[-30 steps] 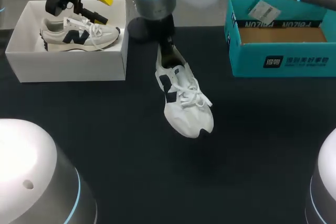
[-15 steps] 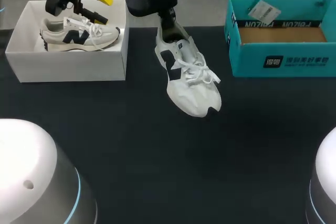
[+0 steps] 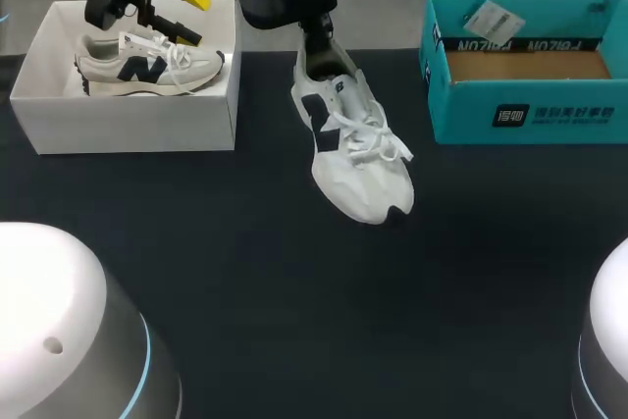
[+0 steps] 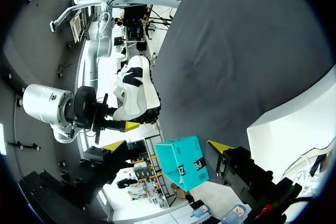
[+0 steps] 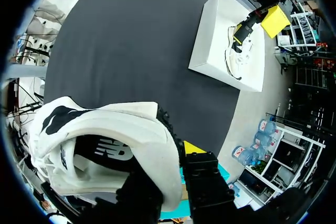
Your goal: Take the shoe out of the shoebox, open the shoe tongue, remove and reinsert the insole, then place the shoe into the shoebox
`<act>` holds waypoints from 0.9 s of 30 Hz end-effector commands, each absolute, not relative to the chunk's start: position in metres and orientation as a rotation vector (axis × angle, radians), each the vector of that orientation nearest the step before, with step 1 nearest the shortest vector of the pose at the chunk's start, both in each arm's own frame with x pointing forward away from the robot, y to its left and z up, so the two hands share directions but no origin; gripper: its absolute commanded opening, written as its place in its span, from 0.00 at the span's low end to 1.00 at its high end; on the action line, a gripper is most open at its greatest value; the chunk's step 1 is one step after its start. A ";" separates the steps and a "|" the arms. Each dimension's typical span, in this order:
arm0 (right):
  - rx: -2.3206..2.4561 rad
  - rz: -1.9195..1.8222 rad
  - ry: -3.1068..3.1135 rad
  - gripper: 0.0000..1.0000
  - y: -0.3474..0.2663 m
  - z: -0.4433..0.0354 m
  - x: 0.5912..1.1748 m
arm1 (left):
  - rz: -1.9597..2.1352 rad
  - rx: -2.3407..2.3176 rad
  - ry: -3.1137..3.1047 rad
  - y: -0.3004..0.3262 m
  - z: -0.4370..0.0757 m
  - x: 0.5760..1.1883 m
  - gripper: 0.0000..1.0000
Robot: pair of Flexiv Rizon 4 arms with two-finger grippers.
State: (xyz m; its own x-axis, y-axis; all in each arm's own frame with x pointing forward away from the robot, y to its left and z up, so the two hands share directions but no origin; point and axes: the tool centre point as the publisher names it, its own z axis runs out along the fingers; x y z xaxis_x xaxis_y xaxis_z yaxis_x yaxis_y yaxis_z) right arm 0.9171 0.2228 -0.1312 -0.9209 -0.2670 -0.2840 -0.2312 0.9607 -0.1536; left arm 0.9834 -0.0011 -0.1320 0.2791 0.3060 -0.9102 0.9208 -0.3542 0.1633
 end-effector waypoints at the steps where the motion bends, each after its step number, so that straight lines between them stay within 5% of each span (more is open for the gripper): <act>1: -0.374 -0.164 2.809 0.00 0.219 -0.131 0.917 | -1.070 1.825 1.109 -0.001 -0.132 0.984 1.00; 27: -0.369 -0.212 2.822 0.00 0.041 -0.112 0.957 | -1.070 1.825 1.109 -0.001 -0.132 0.984 1.00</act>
